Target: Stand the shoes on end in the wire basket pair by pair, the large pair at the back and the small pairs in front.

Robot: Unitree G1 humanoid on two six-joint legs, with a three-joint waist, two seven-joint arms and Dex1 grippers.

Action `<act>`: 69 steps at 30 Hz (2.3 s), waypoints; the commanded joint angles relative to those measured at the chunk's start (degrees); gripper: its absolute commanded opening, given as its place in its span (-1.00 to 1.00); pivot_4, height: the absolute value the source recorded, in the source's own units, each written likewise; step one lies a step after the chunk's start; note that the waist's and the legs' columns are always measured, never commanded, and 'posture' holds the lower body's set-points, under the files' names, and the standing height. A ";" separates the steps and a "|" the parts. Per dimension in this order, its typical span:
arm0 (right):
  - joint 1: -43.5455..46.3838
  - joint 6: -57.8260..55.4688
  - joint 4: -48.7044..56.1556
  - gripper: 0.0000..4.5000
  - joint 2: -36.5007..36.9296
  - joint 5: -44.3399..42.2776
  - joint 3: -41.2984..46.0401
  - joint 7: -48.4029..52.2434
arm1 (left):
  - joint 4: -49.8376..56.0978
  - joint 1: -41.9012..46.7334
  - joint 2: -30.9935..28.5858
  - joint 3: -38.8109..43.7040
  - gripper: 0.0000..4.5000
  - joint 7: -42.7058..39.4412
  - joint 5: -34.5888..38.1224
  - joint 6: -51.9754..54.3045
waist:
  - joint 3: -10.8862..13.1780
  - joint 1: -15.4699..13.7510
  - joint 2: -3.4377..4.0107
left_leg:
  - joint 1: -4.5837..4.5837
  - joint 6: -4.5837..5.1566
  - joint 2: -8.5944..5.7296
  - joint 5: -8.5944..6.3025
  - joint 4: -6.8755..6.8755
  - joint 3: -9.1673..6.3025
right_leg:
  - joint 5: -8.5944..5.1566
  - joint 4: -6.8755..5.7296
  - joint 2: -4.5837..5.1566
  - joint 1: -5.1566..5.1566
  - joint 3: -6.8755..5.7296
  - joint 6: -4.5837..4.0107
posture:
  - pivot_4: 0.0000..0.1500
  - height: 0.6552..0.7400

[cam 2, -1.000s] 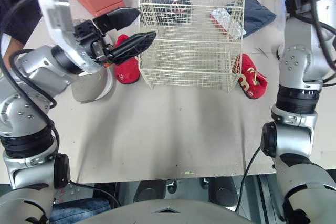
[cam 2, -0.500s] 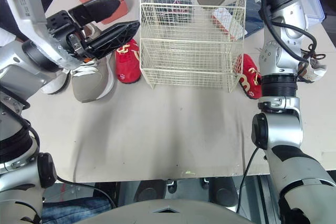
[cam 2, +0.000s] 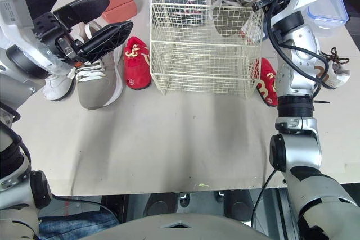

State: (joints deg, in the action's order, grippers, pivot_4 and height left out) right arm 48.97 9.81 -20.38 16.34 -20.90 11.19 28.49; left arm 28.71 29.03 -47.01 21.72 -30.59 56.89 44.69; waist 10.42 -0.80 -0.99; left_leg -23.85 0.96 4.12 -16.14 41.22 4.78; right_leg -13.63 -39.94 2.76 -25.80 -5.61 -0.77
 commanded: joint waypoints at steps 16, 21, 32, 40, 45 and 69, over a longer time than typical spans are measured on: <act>-2.38 -3.91 3.24 -0.12 -0.36 -1.35 2.38 -4.36 | 0.07 0.85 -0.23 -0.30 1.00 -2.09 -2.93 -2.86 | 0.00 0.02 0.00 | -0.01 0.00 -0.02 0.00 0.00 0.00 | 0.00 0.01 -0.01 0.00 0.00 0.00 | 1.00 -0.27; -2.30 -3.99 4.07 0.97 -0.05 -1.38 2.69 -4.31 | 0.02 1.37 0.13 -0.57 1.00 -2.03 -2.70 -3.11 | 0.00 0.15 0.00 | 0.02 0.00 -0.01 0.00 0.00 0.02 | 0.00 -0.01 -0.03 0.00 0.03 0.00 | 1.00 -0.27; -10.58 -16.22 22.09 0.99 7.80 -11.58 2.13 5.09 | -2.78 -1.77 -0.27 2.14 1.00 -2.46 -5.31 -4.88 | 0.00 0.10 0.00 | 0.03 0.00 -0.01 0.00 -0.01 0.03 | 0.00 0.00 -0.03 0.00 0.05 0.01 | 1.00 -0.27; -19.72 -34.67 43.00 0.99 14.89 -20.31 -5.87 10.82 | -18.44 -0.75 -4.41 3.30 1.00 -0.60 -14.66 -5.47 | -0.01 0.32 0.00 | 0.11 0.02 0.04 -0.01 -0.03 0.03 | -0.03 -0.01 -0.15 0.00 0.03 0.02 | 1.00 -0.27; -20.25 -37.05 46.22 0.99 14.60 -19.87 -8.42 10.84 | -31.82 3.69 -8.80 -0.01 1.00 -0.68 -20.28 -2.62 | -0.02 0.01 -0.04 | 0.06 0.03 0.03 -0.02 -0.03 -0.01 | -0.08 0.06 -0.12 0.00 -0.03 0.11 | 1.00 -0.27; -22.07 -33.78 45.62 0.99 9.95 -14.13 -10.86 11.08 | -93.13 41.93 -11.55 -30.37 1.00 -32.82 -52.87 -6.02 | 0.02 -0.02 -0.60 | -0.21 0.03 -0.08 -0.02 0.05 0.23 | -0.04 0.02 -0.09 -0.16 -0.48 0.02 | 1.00 -0.27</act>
State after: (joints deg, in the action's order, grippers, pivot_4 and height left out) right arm 27.13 -25.47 23.81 26.50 -35.23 0.20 39.37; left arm -61.73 68.22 -58.48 -7.68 -61.82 6.89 40.76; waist 10.44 -0.82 -1.59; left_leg -24.08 0.99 3.98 -16.16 41.28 5.01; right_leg -13.67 -39.89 2.68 -25.96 -6.11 -0.75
